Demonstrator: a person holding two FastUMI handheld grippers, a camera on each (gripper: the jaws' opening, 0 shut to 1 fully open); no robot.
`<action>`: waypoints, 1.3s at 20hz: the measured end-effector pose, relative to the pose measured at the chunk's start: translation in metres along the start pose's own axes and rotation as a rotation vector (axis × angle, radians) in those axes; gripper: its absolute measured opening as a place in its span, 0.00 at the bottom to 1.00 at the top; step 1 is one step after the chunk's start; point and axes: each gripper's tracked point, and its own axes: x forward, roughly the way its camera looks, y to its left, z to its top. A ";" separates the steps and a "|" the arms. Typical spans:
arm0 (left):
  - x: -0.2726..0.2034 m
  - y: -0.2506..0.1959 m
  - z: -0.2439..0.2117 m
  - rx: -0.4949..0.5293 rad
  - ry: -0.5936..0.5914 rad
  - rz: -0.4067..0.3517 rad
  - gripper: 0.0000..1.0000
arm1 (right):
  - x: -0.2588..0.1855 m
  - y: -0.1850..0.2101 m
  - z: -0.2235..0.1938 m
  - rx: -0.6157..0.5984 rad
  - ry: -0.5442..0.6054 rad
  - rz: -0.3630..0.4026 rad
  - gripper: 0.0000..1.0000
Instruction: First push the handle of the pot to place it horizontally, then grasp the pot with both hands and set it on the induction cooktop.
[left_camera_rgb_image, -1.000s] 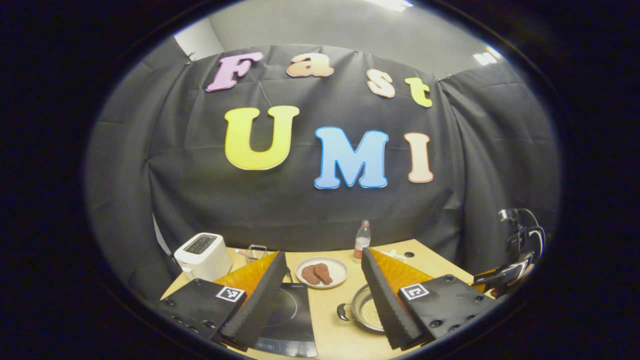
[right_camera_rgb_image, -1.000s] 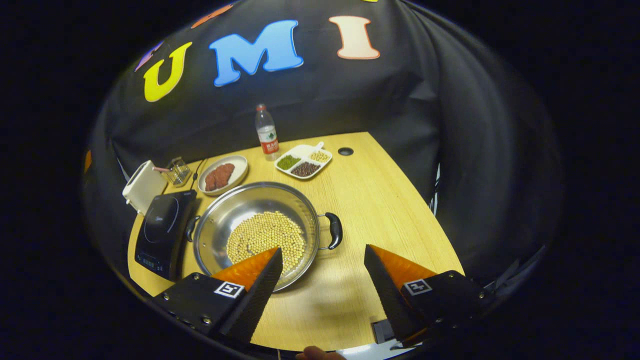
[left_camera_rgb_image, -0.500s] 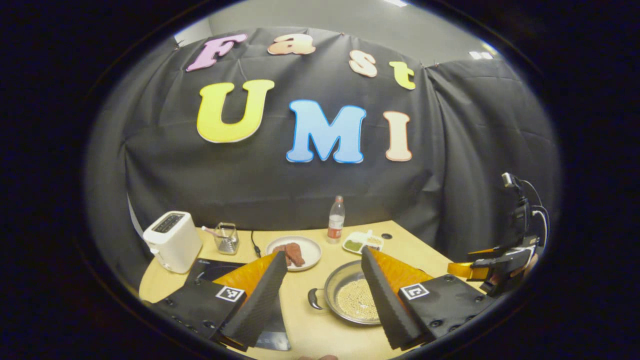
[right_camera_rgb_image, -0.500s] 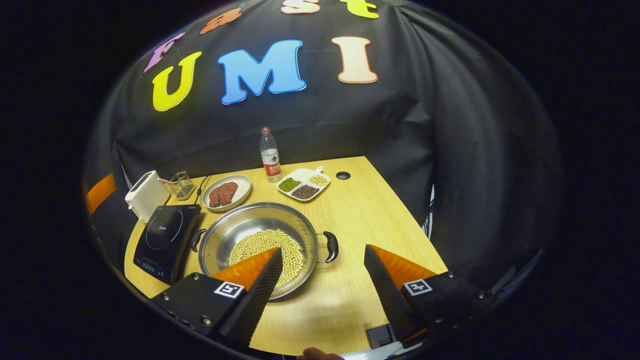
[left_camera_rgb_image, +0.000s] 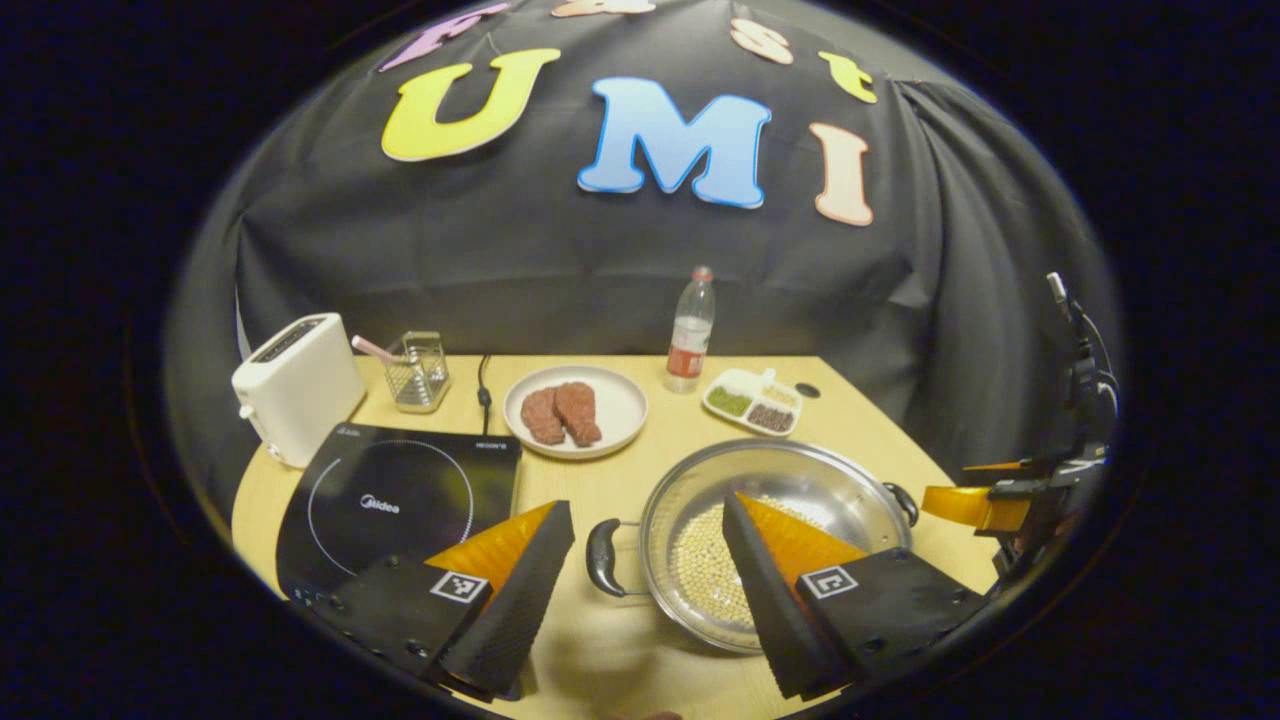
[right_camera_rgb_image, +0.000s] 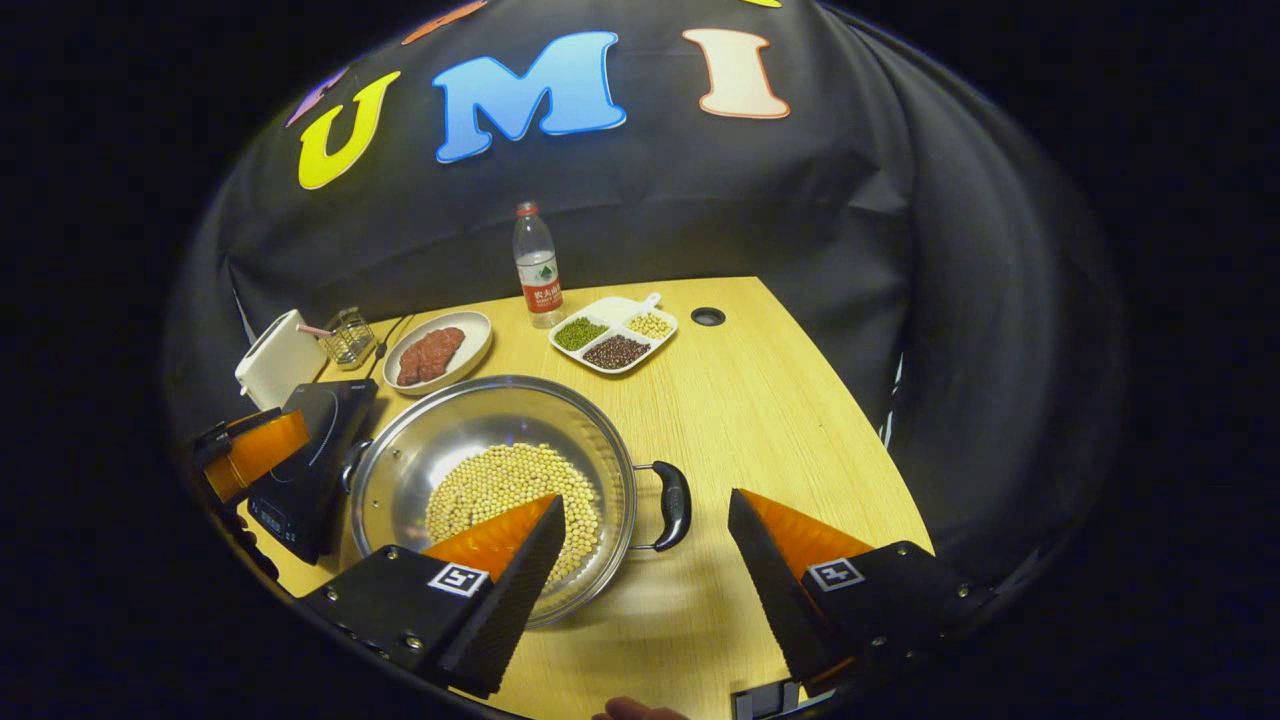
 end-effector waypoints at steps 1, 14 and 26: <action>0.010 0.003 -0.009 0.007 0.025 0.010 0.95 | 0.009 -0.002 -0.001 -0.007 0.014 0.001 1.00; 0.070 0.025 -0.075 0.006 0.249 0.057 0.98 | 0.082 -0.012 -0.028 -0.039 0.163 -0.009 0.98; 0.085 0.014 -0.092 -0.054 0.319 0.038 0.72 | 0.092 -0.001 -0.032 -0.004 0.189 0.060 0.60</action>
